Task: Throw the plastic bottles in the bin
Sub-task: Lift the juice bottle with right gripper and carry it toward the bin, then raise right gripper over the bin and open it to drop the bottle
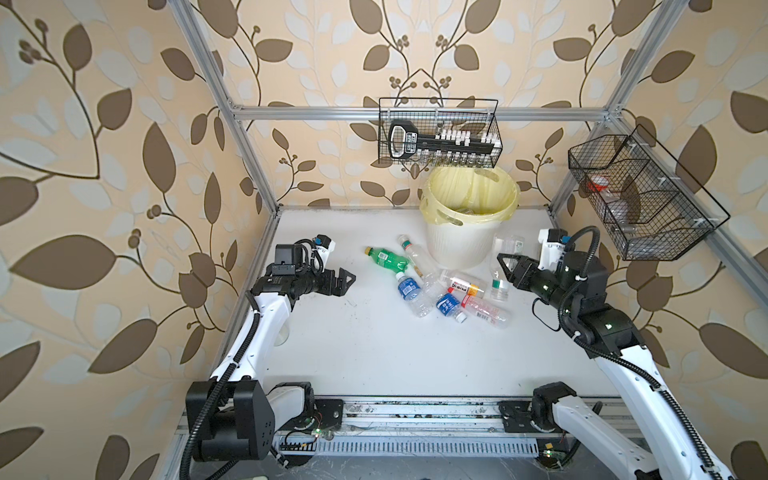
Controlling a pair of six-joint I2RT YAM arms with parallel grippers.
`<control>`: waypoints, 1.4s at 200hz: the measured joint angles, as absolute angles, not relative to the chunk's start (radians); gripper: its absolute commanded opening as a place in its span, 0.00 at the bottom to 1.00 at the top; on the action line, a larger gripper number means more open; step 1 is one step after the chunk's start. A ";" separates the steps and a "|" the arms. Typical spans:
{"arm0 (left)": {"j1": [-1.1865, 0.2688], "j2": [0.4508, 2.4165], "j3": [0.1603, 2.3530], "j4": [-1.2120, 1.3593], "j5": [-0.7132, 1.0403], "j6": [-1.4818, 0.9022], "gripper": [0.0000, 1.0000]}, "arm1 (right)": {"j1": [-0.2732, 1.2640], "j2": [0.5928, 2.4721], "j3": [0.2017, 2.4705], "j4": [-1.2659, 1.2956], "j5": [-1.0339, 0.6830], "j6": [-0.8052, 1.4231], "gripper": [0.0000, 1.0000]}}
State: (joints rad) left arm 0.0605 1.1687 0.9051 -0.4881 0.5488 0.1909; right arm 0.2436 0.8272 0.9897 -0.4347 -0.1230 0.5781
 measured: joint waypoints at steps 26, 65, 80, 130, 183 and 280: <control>0.060 1.161 0.929 -0.495 0.567 0.191 0.99 | 0.280 0.872 1.084 -0.410 -0.096 0.599 0.37; 0.060 1.138 0.929 -0.499 0.570 0.192 0.99 | 0.281 0.863 1.080 -0.397 -0.032 0.609 0.37; 0.060 1.139 0.930 -0.506 0.570 0.192 0.99 | 0.281 0.821 1.044 -0.400 0.001 0.609 0.37; 0.060 1.159 0.944 -0.522 0.571 0.196 0.99 | 0.282 0.642 0.918 -0.408 0.092 0.602 0.37; 0.061 1.200 0.947 -0.534 0.568 0.202 0.99 | 0.284 0.628 0.849 -0.388 0.138 0.598 0.37; 0.107 1.207 1.007 -0.573 0.607 0.154 0.99 | 0.271 1.497 1.790 -0.266 0.131 0.498 0.93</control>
